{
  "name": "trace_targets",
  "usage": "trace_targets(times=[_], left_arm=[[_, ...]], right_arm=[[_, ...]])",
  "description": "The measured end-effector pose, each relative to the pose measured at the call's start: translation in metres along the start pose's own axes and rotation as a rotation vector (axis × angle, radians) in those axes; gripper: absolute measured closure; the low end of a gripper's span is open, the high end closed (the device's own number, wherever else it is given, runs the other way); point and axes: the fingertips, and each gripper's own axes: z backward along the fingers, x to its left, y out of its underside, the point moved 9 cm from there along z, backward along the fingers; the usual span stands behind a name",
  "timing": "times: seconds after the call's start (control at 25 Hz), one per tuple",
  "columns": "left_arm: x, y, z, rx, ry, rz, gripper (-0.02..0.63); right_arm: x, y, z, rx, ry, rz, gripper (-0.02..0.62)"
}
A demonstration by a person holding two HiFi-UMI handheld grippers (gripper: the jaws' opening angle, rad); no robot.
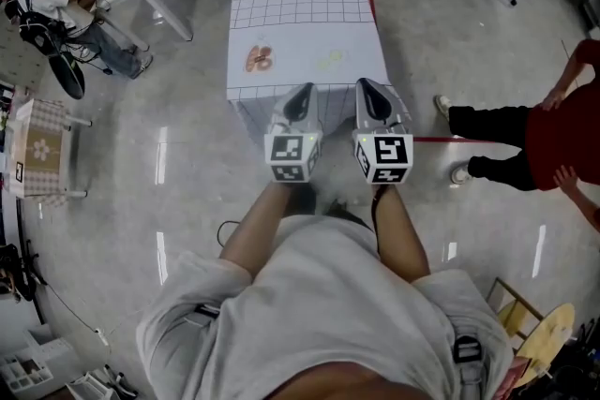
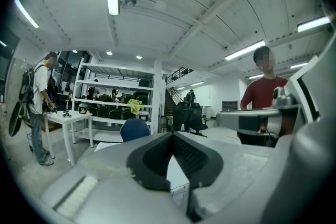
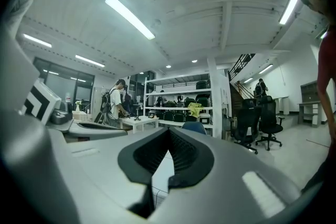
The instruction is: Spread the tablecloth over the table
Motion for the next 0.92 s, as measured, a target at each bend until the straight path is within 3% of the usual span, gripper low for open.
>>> trace_targets(times=[0.92], left_arm=[[-0.03,-0.005,-0.011,-0.015,0.081,-0.048,0.586]], right_arm=[[-0.01,-0.002,0.007,-0.001,0.023,0.011,0.589]])
